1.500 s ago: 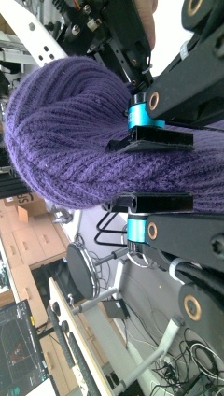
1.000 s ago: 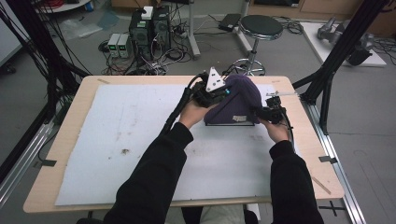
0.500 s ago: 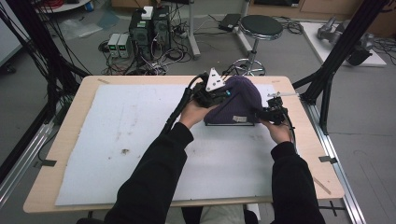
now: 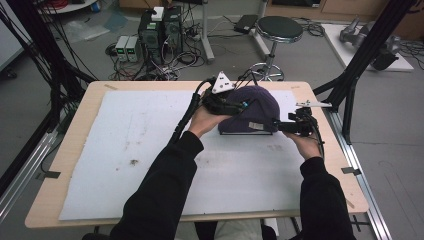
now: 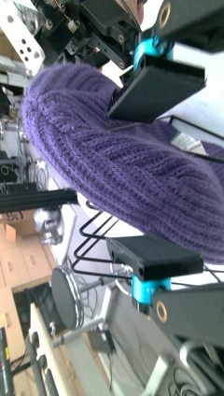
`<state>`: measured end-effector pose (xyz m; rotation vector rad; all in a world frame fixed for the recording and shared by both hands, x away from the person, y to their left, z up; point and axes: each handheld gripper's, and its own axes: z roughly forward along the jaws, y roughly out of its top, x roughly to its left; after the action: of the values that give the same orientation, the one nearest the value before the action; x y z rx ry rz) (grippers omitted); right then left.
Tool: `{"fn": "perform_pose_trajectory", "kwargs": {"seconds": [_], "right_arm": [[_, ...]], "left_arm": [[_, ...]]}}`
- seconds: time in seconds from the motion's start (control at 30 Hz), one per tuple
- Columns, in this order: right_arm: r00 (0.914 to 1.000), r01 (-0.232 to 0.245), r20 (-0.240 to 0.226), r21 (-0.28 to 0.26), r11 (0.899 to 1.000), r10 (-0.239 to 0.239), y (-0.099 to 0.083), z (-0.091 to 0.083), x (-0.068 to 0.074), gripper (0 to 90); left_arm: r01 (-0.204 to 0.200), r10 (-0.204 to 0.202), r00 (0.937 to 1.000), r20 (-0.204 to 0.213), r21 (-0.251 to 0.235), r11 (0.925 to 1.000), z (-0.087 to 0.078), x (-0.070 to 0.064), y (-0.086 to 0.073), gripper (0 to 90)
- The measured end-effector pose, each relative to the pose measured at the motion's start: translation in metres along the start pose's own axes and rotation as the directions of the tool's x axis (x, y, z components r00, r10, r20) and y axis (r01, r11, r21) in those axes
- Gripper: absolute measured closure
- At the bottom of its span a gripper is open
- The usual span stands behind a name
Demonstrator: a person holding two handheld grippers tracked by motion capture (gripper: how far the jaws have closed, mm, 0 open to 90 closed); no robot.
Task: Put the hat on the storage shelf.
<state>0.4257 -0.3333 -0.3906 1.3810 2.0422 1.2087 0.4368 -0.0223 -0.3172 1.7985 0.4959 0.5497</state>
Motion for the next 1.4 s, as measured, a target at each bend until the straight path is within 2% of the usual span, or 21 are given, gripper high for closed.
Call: {"fn": "perform_pose_trajectory", "kwargs": {"seconds": [0.2,0.27,0.37,0.53,0.57,0.67,0.77,1.1,1.17,1.2,1.3,1.4], "right_arm": [[0.9998,0.014,0.012,-0.055,0.998,-0.013,0.002,-0.014,0.006,11.9],[0.9998,0.018,0.013,-0.103,0.995,-0.017,0.004,-0.022,0.011,11.9],[0.9986,0.046,0.032,-0.139,0.989,-0.042,0.006,-0.029,0.019,11.9],[0.9973,0.062,0.048,-0.152,0.986,-0.056,0.005,-0.037,0.025,11.2],[0.9970,0.065,0.051,-0.154,0.986,-0.058,0.005,-0.039,0.027,11.2],[0.9975,0.060,0.046,-0.158,0.986,-0.053,0.004,-0.044,0.032,11.2],[0.9946,0.090,0.067,-0.162,0.983,-0.080,0.002,-0.048,0.038,11.2],[0.9952,0.037,0.097,-0.214,0.976,-0.017,-0.012,-0.054,0.040,11.2],[0.9941,0.038,0.107,-0.204,0.978,-0.017,-0.014,-0.055,0.039,11.1],[0.9932,0.044,0.115,-0.206,0.978,-0.021,-0.014,-0.056,0.039,11.1],[0.9934,0.042,0.114,-0.233,0.972,-0.016,-0.016,-0.061,0.040,11.1],[0.9927,0.040,0.120,-0.234,0.971,-0.012,-0.020,-0.062,0.039,11.1]], "left_arm": [[0.011,-0.011,0.9999,-0.011,-0.029,0.9995,-0.010,0.002,0.001,25.0],[0.004,-0.005,0.9998,-0.018,-0.039,0.9992,-0.015,0.002,0.001,24.8],[0.004,-0.005,0.9996,-0.029,-0.047,0.9989,-0.027,0.005,0.001,24.9],[0.011,-0.014,0.9988,-0.047,-0.065,0.9979,-0.042,0.010,0.001,22.1],[0.020,-0.025,0.9975,-0.066,-0.064,0.9977,-0.049,0.012,0.001,20.4],[0.031,-0.037,0.9953,-0.090,-0.072,0.9969,-0.061,0.014,0.000,18.8],[0.044,-0.053,0.9921,-0.113,-0.085,0.9955,-0.071,0.017,-0.003,18.3],[0.051,-0.070,0.9828,-0.171,-0.109,0.9927,-0.098,0.024,-0.008,17.5],[0.049,-0.068,0.9827,-0.173,-0.111,0.9926,-0.101,0.024,-0.008,17.5],[0.040,-0.060,0.9813,-0.183,-0.113,0.9928,-0.107,0.025,-0.010,17.5],[0.035,-0.056,0.9794,-0.194,-0.111,0.9932,-0.115,0.026,-0.011,17.5],[0.027,-0.052,0.9730,-0.225,-0.114,0.9931,-0.133,0.030,-0.015,17.5]]}}
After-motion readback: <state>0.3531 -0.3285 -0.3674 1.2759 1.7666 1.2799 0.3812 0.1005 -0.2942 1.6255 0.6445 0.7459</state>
